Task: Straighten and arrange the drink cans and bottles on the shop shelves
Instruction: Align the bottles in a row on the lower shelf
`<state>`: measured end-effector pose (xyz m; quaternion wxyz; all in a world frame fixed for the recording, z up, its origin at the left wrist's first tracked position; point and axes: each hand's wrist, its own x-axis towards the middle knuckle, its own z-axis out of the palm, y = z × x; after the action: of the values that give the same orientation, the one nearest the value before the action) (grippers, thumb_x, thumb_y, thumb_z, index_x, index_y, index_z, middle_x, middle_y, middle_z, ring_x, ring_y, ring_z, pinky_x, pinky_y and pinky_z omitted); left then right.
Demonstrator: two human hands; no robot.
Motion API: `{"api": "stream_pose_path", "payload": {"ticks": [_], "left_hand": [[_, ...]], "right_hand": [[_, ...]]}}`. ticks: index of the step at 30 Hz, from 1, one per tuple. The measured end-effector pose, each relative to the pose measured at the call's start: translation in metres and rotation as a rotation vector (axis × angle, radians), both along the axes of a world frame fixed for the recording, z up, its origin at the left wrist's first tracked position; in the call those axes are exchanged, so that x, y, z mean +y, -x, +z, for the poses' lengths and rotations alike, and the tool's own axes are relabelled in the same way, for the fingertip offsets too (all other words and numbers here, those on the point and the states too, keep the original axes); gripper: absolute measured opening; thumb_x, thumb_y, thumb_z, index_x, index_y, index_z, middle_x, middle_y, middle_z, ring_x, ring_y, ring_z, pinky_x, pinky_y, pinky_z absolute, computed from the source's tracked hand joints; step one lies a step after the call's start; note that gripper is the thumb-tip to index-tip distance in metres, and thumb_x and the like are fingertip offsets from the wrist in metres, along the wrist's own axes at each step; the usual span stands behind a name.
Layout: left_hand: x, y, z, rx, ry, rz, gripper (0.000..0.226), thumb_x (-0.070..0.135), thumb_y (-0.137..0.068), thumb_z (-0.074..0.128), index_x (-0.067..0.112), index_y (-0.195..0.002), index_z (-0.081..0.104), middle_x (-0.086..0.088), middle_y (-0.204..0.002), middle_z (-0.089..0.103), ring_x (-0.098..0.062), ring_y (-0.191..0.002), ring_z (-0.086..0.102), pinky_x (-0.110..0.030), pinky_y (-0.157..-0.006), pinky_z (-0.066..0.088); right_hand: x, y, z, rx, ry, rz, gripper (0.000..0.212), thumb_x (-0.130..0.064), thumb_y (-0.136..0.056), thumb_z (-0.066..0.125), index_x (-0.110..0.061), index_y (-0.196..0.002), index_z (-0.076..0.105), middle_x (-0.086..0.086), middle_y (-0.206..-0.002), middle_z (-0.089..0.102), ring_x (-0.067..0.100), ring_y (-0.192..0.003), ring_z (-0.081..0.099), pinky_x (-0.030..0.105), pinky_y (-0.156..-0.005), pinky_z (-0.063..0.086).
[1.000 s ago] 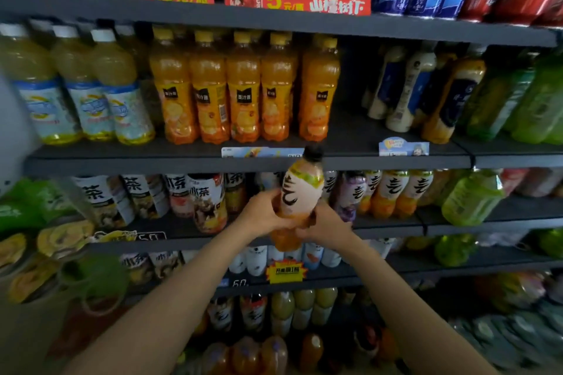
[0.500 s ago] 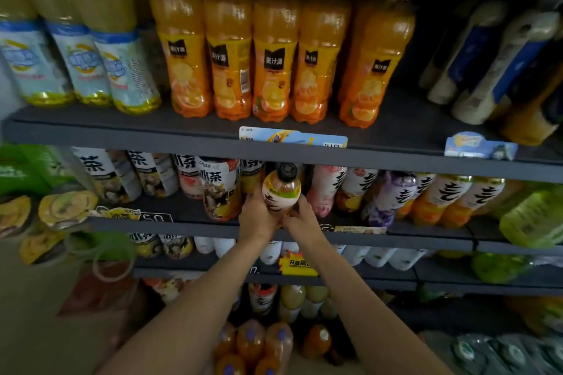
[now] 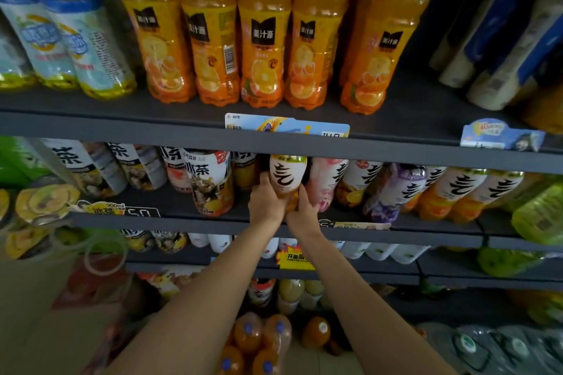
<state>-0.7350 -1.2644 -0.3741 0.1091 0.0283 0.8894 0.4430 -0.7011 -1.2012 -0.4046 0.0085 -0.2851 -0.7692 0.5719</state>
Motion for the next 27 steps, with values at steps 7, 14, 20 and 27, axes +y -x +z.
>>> {"api": "stream_pose_path", "payload": {"ticks": [7,14,20,27], "left_hand": [[0.003,-0.001,-0.004,-0.042,-0.011,-0.015,0.067,0.025,-0.085,0.065,0.011,-0.140,0.030,-0.019,-0.135,0.040,-0.034,-0.123,0.044,-0.036,-0.098,0.038],[-0.015,-0.041,0.004,0.145,0.020,-0.077,0.034,0.007,-0.088,0.052,0.007,-0.122,0.047,-0.013,-0.126,0.045,-0.029,-0.109,0.053,-0.035,-0.087,0.042],[0.029,-0.075,0.018,0.182,-0.071,-0.363,0.044,0.003,-0.084,0.054,0.011,-0.127,0.049,-0.009,-0.129,0.051,-0.025,-0.119,0.049,-0.031,-0.096,0.040],[0.088,-0.093,0.030,0.041,-0.122,-0.563,0.059,0.005,-0.086,0.053,0.016,-0.141,0.035,-0.005,-0.149,0.030,-0.019,-0.137,0.030,-0.027,-0.109,0.026]], "right_hand": [[0.018,0.011,-0.045,0.026,0.218,-0.078,0.056,-0.001,-0.078,0.044,-0.018,-0.131,0.045,0.008,-0.119,0.060,0.028,-0.111,0.056,0.048,-0.097,0.048],[0.031,-0.046,0.013,0.139,0.331,-0.450,0.033,0.007,-0.087,0.039,-0.013,-0.111,0.048,0.006,-0.095,0.055,0.024,-0.092,0.054,0.038,-0.082,0.050],[0.086,-0.096,0.047,0.164,0.089,-0.703,0.036,-0.001,-0.090,0.043,-0.007,-0.126,0.042,0.004,-0.116,0.052,0.024,-0.102,0.050,0.030,-0.081,0.040],[0.142,-0.098,0.051,0.074,0.002,-0.423,0.060,-0.011,-0.086,0.062,-0.014,-0.139,0.035,0.009,-0.133,0.051,0.030,-0.122,0.049,0.044,-0.100,0.044]]}}
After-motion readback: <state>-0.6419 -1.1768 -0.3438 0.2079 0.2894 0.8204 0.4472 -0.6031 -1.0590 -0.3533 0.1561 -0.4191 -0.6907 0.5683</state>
